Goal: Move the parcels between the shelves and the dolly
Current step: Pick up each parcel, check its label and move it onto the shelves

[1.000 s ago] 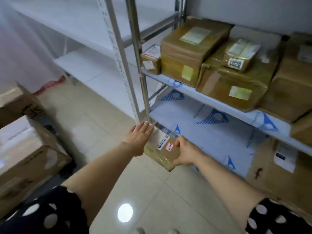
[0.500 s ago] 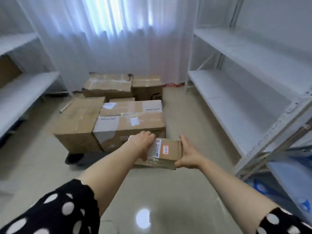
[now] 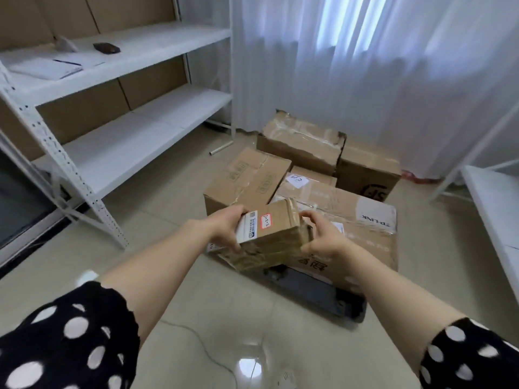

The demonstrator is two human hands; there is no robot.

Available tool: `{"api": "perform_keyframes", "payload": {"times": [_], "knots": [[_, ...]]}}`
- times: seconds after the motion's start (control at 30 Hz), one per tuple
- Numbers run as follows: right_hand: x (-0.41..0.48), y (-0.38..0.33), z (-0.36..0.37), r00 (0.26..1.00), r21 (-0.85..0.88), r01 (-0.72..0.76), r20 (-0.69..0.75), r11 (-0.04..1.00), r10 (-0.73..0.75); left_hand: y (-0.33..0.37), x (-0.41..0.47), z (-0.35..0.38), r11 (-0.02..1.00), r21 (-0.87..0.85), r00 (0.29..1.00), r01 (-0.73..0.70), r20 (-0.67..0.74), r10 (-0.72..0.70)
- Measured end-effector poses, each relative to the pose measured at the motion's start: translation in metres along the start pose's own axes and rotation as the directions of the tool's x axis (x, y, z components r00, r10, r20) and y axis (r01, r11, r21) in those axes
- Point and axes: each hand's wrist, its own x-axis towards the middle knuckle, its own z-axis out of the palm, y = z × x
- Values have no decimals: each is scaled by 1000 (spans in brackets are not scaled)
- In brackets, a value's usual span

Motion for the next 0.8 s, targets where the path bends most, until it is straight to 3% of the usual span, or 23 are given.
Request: {"api": "perform_keyframes", "payload": {"times": [0.17,0.63,0.8], "knots": [[116,-27,-1,989,-67,77,129,995,-68,-63,56,-37,993,-21,993,120,13,-119],[403,-136,-23,910,-127,281,351,951,-221,-175,223,-198,930,145,940,337,0,-341],[477,-163,-14,943,-187,272,246,944,-223,-229,279,-236,943,96,948,318,-37,-316]]}}
